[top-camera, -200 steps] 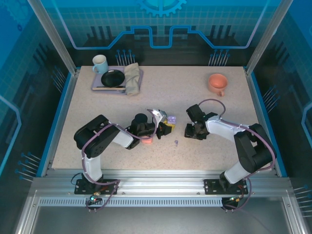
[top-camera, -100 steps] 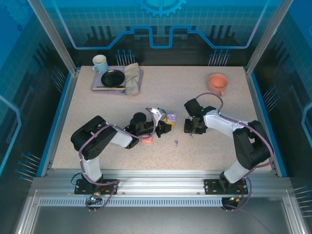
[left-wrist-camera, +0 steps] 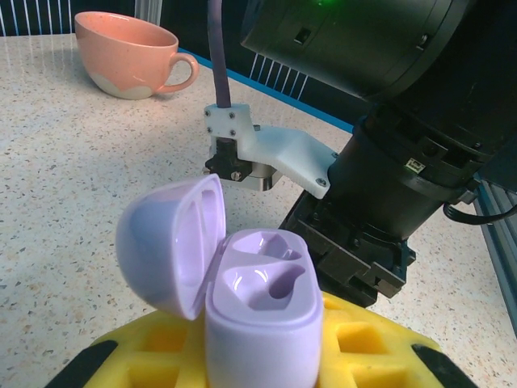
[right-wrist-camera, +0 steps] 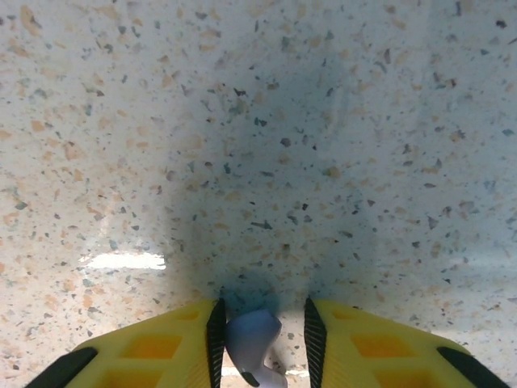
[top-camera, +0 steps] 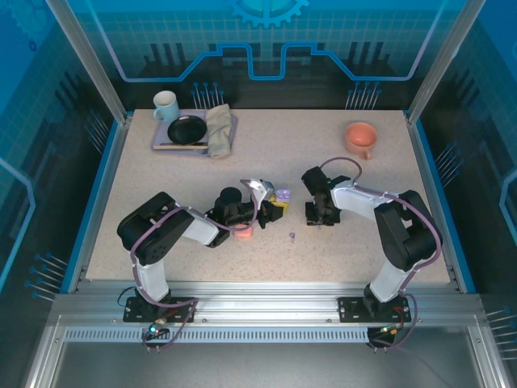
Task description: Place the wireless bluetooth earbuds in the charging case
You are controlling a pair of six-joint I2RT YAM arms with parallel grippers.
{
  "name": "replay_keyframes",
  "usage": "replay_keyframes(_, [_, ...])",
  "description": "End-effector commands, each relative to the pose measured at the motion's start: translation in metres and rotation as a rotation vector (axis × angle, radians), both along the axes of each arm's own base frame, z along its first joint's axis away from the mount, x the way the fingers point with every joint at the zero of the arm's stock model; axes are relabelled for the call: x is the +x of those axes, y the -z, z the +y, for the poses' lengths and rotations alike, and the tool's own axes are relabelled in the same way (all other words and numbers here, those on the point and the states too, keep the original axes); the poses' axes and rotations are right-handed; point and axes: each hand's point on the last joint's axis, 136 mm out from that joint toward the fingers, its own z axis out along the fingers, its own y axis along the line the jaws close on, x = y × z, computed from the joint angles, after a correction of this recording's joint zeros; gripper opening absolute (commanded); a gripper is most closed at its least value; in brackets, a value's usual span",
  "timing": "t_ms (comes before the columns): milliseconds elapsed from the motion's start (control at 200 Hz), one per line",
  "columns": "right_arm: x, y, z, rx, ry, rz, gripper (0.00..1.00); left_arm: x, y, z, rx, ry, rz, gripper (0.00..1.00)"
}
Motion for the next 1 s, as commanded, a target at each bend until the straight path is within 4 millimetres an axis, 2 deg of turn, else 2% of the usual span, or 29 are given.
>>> replay_keyframes(0, [-0.004, 0.003, 0.0, -0.038, -0.026, 0.025, 0.32, 0.003, -0.017, 0.004, -0.027, -0.012, -0.063, 0.0])
replay_keyframes(295, [-0.005, 0.001, 0.003, -0.03, -0.032, 0.023, 0.21, 0.004, -0.021, 0.003, -0.035, -0.013, -0.067, 0.0])
replay_keyframes(480, [-0.004, -0.011, 0.004, -0.01, -0.018, -0.013, 0.18, 0.004, -0.024, 0.003, -0.04, -0.01, -0.07, 0.0])
replay_keyframes(685, [0.003, -0.047, 0.01, 0.071, 0.019, -0.113, 0.18, 0.004, -0.031, 0.002, -0.046, -0.003, -0.084, 0.0])
replay_keyframes(990, [0.015, -0.133, 0.019, 0.26, 0.074, -0.316, 0.17, 0.006, -0.039, -0.004, -0.052, 0.019, -0.09, 0.0])
